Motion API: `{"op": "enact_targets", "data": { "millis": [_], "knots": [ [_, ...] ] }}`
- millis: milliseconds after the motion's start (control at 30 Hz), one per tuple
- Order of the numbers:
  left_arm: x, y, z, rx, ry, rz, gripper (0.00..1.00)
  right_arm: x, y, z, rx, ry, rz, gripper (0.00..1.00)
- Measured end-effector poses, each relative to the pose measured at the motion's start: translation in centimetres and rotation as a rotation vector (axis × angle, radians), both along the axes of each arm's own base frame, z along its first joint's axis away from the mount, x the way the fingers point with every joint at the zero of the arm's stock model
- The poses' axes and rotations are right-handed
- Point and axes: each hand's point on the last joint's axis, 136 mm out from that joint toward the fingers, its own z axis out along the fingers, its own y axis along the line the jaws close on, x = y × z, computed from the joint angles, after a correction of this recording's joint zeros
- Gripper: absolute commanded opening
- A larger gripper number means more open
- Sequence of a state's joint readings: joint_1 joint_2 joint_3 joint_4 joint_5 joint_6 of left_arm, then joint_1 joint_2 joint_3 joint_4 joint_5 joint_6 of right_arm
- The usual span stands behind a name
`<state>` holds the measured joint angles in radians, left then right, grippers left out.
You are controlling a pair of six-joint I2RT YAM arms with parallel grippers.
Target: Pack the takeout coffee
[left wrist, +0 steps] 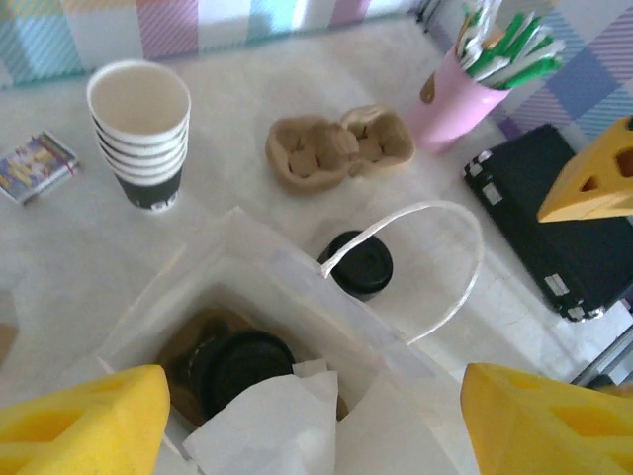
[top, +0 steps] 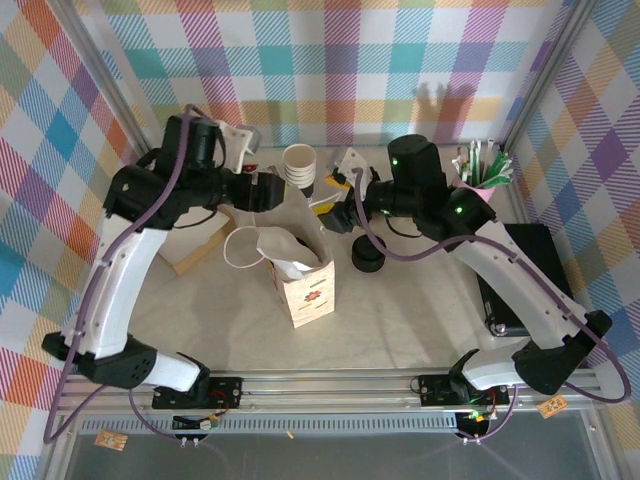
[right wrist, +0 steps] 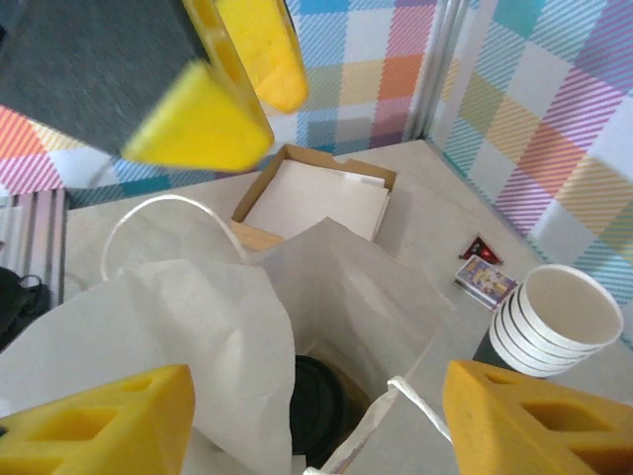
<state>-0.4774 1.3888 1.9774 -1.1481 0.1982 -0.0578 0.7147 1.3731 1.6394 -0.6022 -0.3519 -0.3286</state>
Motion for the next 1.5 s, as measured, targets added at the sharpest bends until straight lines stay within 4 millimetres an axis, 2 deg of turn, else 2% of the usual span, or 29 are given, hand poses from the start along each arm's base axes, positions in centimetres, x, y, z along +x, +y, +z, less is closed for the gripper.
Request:
{"op": "enact_targets", "data": {
  "millis": [67, 100, 133, 200, 267, 333, 467, 567, 600, 667, 967, 1100, 1233, 1367, 1500],
  "knots": [
    [-0.7, 1.0, 0.6, -0.002, -0.043, 0.026, 0.79, -1.6, 1.2, 0.4, -0.028, -0.007, 0.063, 0.72],
    [-0.9, 1.7, 0.7, 0.007, -0.059, 0.051, 0.80, -3.0, 2.2, 0.4, -0.046, -0.019, 0.114, 0.74],
    [-1.1, 2.5, 0.8, 0.018, -0.074, 0.079, 0.80, -4.8, 3.4, 0.0, -0.065, -0.019, 0.171, 0.73],
    [-0.9, 4.0, 0.9, 0.044, -0.102, 0.144, 0.80, -7.6, 5.1, -1.3, -0.103, -0.001, 0.252, 0.66],
    [-0.6, 5.2, 1.0, 0.064, -0.126, 0.202, 0.80, -9.4, 6.1, -2.5, -0.136, 0.012, 0.296, 0.64],
    [0.0, 6.1, 1.0, 0.075, -0.143, 0.249, 0.80, -9.5, 6.6, -3.4, -0.160, 0.018, 0.292, 0.58],
    [0.6, 6.9, 0.8, 0.079, -0.151, 0.297, 0.80, -8.3, 7.5, -5.5, -0.213, 0.041, 0.262, 0.42],
    [0.8, 7.3, 0.5, 0.083, -0.150, 0.319, 0.80, -7.7, 7.9, -7.5, -0.268, 0.067, 0.248, 0.27],
    [0.7, 7.4, 0.4, 0.085, -0.148, 0.324, 0.80, -7.5, 7.9, -8.0, -0.284, 0.073, 0.241, 0.20],
    [0.7, 7.7, 0.2, 0.086, -0.148, 0.334, 0.80, -7.2, 7.8, -8.6, -0.305, 0.067, 0.232, 0.00],
    [0.8, 8.2, 0.4, 0.069, -0.155, 0.366, 0.81, -5.9, 6.8, -9.9, -0.377, 0.039, 0.166, 0.07],
    [0.8, 8.3, 0.4, 0.069, -0.155, 0.370, 0.81, -6.1, 6.2, -11.1, -0.432, 0.066, 0.173, 0.18],
    [0.9, 8.4, 0.4, 0.070, -0.154, 0.372, 0.81, -6.5, 6.3, -12.0, -0.473, 0.106, 0.205, 0.21],
    [0.8, 8.3, 0.3, 0.069, -0.148, 0.367, 0.82, -7.0, 6.7, -12.3, -0.495, 0.145, 0.241, 0.28],
    [0.9, 8.4, 0.3, 0.072, -0.150, 0.368, 0.82, -7.4, 6.8, -12.1, -0.503, 0.166, 0.263, 0.39]
  ]
}}
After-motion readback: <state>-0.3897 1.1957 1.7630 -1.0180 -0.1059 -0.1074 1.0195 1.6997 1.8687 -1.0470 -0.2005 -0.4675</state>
